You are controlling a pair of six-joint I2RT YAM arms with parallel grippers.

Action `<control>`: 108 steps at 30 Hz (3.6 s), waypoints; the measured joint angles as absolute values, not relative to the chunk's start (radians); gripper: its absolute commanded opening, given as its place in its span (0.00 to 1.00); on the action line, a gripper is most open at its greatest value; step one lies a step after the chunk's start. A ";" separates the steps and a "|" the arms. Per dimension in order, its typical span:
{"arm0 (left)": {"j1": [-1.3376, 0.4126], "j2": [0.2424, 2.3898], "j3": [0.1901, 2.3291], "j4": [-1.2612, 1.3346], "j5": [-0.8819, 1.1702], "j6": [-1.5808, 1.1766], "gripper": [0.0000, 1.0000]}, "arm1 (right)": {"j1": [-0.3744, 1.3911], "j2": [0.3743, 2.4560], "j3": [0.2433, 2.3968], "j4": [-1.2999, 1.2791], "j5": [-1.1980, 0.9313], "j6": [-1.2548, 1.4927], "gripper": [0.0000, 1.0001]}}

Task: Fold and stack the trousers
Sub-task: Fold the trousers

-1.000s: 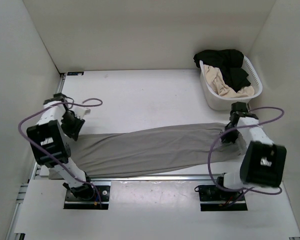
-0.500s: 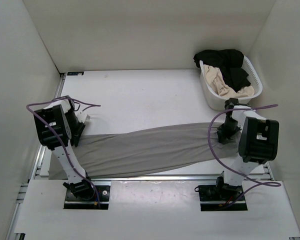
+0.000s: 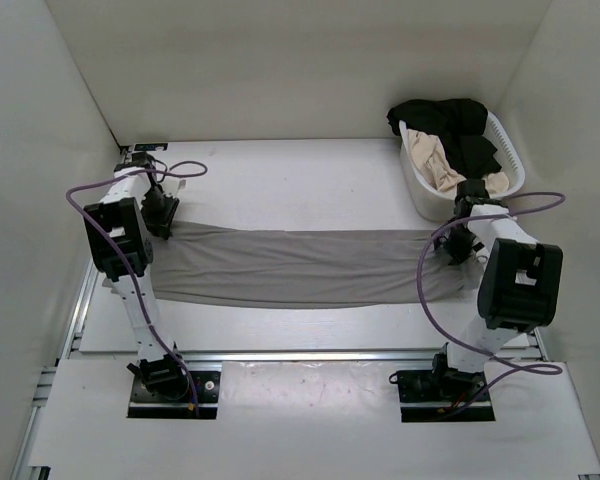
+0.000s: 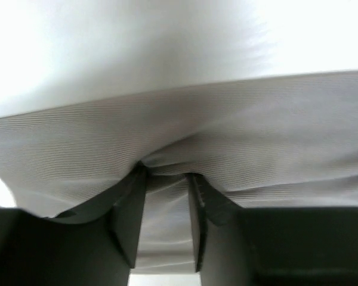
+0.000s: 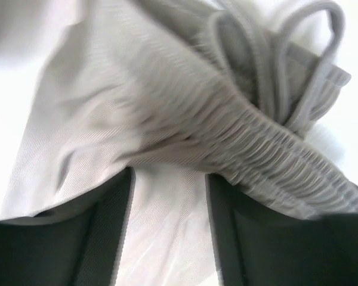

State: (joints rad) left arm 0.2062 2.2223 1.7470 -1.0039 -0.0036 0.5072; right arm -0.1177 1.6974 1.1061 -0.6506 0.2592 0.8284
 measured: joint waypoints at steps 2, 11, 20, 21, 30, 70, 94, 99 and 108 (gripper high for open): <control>0.202 2.223 1.751 -0.991 0.022 0.503 0.50 | -0.112 1.657 1.105 -0.636 0.239 0.788 0.84; 0.198 2.154 1.647 -1.002 0.035 0.463 0.55 | -0.218 1.210 0.938 -0.593 0.153 0.744 0.99; 0.199 2.111 1.609 -1.030 0.053 0.436 0.56 | -0.340 1.405 0.724 -0.464 -0.008 0.786 0.99; 0.199 2.109 1.608 -1.032 0.054 0.436 0.56 | -0.340 1.417 0.725 -0.426 -0.011 0.793 0.99; 0.199 2.098 1.563 -1.042 0.055 0.436 0.56 | -0.366 1.608 0.885 -0.394 0.051 0.875 0.22; 0.145 1.977 1.348 -1.061 0.078 0.446 0.65 | 1.106 2.088 1.722 -1.227 0.982 1.467 0.00; 0.149 1.976 1.550 -1.053 0.083 0.434 0.71 | 1.344 2.281 1.928 -1.125 0.920 1.190 0.95; 0.148 1.934 1.700 -1.082 0.111 0.418 0.72 | 1.385 2.140 1.850 -1.147 0.941 1.174 0.95; -0.074 1.903 1.917 -1.222 0.289 0.458 0.83 | 1.372 1.497 1.485 -1.118 0.973 1.201 0.85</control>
State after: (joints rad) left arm -0.0738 1.9026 1.9175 -1.2221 0.2886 0.4580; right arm 1.3716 1.4975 1.4849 -1.1179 0.9733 1.2007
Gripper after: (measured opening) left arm 0.804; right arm 0.906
